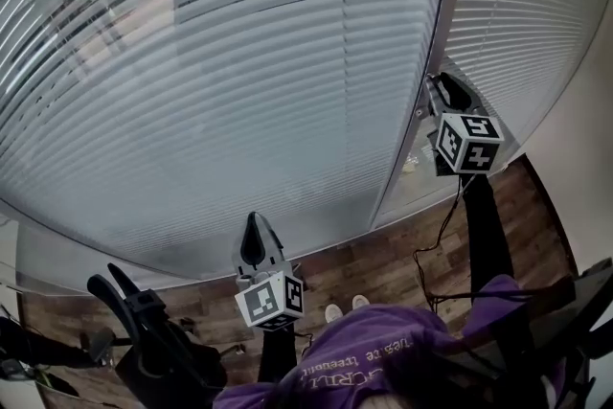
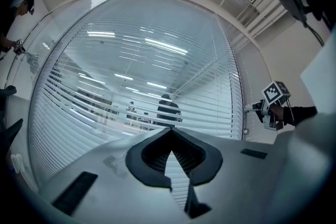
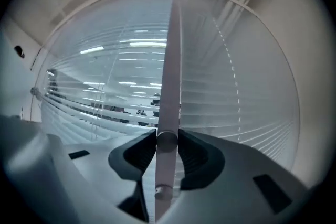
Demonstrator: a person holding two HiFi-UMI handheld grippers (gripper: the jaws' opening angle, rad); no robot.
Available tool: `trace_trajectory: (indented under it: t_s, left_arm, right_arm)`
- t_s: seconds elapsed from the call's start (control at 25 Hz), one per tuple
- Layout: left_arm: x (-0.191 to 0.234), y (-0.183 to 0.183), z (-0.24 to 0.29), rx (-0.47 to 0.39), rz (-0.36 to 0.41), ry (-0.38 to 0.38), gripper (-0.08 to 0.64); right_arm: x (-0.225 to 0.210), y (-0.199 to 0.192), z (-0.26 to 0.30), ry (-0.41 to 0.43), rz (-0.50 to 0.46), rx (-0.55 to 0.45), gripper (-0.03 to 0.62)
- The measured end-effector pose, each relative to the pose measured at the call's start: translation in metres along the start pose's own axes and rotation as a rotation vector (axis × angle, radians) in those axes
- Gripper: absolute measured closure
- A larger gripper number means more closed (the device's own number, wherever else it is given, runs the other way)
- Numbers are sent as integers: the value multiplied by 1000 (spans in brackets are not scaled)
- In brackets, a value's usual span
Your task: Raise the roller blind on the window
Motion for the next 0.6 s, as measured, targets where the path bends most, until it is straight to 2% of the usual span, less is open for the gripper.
trace_trajectory:
  t_s: [0.04, 0.12, 0.2, 0.28, 0.44, 0.6]
  left_arm:
    - [1, -3, -1, 0, 2, -1, 560]
    - [3, -6, -3, -2, 6, -1, 560]
    - [2, -3, -4, -5, 3, 2, 560]
    - [0, 2, -4, -5, 0, 3, 560]
    - [-2, 4, -4, -4, -2, 3, 560]
    - [-1, 3, -6, -3, 0, 5, 560]
  right_arm:
    - [0, -4, 0, 0, 18, 5, 468]
    - [2, -9, 0, -1, -7, 23, 468]
    - [2, -6, 0, 1, -55, 37, 468]
    - [1, 1, 0, -3, -145, 48, 468]
    - [9, 6, -1, -58, -469, 73, 469]
    - [15, 0, 0, -132, -848, 89, 471]
Point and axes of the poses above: the fingertips, and each gripper's own axes: z forward along the fingers, x to its left, y out of its top, the point moved 1 cm from there along -z, backward along the fingers, and after that the axes turned 8 degrees about -z, right-handed, at the moved point
